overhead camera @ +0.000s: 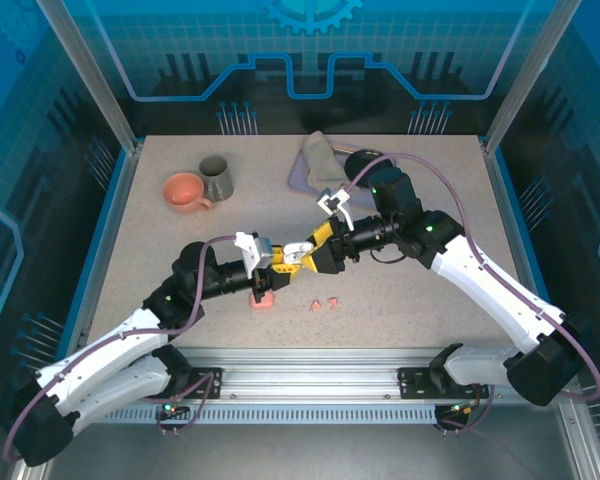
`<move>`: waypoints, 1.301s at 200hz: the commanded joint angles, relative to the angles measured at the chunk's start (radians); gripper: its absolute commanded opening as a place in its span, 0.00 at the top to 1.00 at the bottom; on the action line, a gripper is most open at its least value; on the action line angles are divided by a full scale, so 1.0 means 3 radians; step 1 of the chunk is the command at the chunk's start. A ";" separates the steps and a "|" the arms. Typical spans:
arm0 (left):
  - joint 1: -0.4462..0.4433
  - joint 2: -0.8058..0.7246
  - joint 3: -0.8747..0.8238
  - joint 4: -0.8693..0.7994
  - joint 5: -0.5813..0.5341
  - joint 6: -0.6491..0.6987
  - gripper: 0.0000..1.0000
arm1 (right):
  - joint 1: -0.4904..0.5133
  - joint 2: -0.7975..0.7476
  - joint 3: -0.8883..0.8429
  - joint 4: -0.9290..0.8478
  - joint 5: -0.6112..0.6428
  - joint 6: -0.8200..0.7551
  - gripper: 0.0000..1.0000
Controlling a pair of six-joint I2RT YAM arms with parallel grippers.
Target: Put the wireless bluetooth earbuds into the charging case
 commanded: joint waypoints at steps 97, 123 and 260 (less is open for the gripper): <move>-0.0013 0.0068 -0.0013 0.0102 -0.0042 0.0101 1.00 | 0.0002 -0.0198 0.0084 -0.0241 0.0123 -0.0177 0.18; -0.0013 0.0064 0.0002 0.0070 -0.0022 0.0119 1.00 | -0.0160 -0.0306 0.0063 -0.0308 0.0426 -0.0323 0.17; -0.0014 -0.0082 0.0155 -0.0128 0.0323 0.0359 1.00 | 0.0217 -0.0673 -0.0542 0.0129 0.0390 -0.1866 0.19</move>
